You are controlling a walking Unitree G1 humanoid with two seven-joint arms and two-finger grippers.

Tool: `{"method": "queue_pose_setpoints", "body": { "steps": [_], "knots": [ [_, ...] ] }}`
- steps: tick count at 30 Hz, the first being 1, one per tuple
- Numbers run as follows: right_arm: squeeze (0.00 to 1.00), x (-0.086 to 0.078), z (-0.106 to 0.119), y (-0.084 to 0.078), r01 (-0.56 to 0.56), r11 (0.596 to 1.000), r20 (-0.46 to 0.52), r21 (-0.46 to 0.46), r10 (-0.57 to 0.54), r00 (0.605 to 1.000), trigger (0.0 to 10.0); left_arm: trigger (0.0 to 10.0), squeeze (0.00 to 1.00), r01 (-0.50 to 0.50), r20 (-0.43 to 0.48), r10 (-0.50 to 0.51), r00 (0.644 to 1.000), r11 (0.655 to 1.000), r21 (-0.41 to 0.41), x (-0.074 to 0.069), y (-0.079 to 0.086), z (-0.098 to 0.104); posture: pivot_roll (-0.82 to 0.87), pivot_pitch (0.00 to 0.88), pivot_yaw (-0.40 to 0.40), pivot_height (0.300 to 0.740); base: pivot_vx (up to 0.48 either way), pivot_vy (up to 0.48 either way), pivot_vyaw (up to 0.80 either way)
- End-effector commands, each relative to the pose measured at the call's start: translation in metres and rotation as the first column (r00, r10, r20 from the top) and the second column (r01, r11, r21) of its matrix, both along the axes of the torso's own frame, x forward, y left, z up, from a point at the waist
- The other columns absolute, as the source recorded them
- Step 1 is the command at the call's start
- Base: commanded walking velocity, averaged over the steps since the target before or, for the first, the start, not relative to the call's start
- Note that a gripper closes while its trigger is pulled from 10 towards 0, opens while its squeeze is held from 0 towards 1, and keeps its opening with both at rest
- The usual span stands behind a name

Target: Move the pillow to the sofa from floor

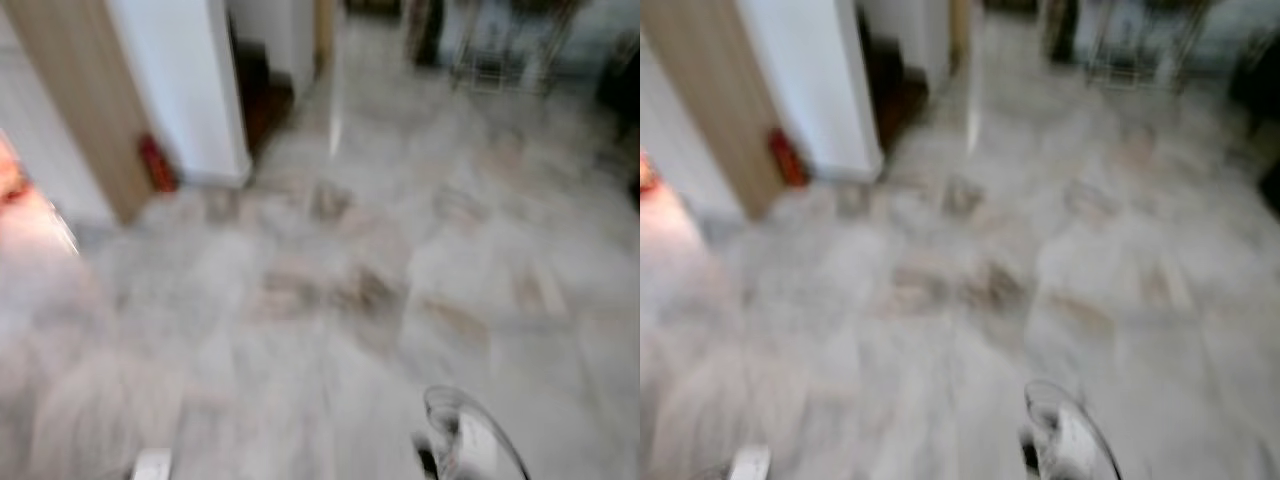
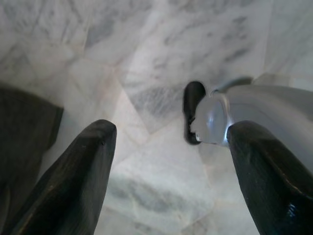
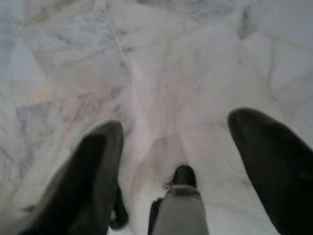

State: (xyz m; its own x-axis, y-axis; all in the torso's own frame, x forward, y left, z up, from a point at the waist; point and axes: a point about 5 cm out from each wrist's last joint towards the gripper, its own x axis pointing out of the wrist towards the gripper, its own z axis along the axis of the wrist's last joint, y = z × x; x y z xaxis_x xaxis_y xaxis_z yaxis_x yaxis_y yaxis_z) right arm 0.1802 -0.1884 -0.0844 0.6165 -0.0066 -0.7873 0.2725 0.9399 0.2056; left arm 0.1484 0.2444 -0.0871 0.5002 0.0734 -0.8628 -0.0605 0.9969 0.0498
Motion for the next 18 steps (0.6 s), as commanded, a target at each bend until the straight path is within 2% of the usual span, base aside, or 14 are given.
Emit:
{"method": "queue_pose_setpoints", "body": {
  "steps": [1,4,6,11,18],
  "knots": [
    [0.0,-0.003,-0.002,0.003,0.0,1.0,-0.009,0.006,0.0,1.0,10.0,10.0,0.0,0.008,0.01,-0.008,1.0,1.0,0.003,0.003,0.0,0.001,-0.03,0.0,-0.034,0.74,-0.311,0.0,0.0],
    [0.0,-0.003,-0.002,0.003,0.0,1.0,-0.011,0.006,0.0,1.0,10.0,10.0,0.0,0.01,0.009,-0.01,1.0,1.0,0.002,0.003,-0.002,0.001,-0.03,0.0,-0.034,0.74,-0.311,0.0,0.0],
    [0.0,-0.003,-0.002,0.002,0.002,1.0,-0.012,0.006,-0.002,1.0,10.0,10.0,0.0,0.016,0.009,-0.016,1.0,1.0,-0.005,0.005,-0.011,-0.001,-0.03,0.0,-0.035,0.74,-0.315,0.0,0.0],
    [0.0,-0.004,-0.002,0.002,0.002,1.0,-0.013,0.006,-0.002,1.0,10.0,10.0,0.0,0.023,0.01,-0.023,1.0,1.0,-0.012,0.008,-0.02,-0.002,-0.03,0.0,-0.034,0.74,-0.313,0.0,0.0],
    [0.0,-0.004,-0.002,0.003,0.002,1.0,-0.015,0.007,-0.002,1.0,10.0,10.0,0.0,0.025,0.013,-0.025,1.0,1.0,-0.015,0.011,-0.024,-0.002,-0.03,0.0,-0.033,0.74,-0.313,0.0,0.0]
  ]
}}
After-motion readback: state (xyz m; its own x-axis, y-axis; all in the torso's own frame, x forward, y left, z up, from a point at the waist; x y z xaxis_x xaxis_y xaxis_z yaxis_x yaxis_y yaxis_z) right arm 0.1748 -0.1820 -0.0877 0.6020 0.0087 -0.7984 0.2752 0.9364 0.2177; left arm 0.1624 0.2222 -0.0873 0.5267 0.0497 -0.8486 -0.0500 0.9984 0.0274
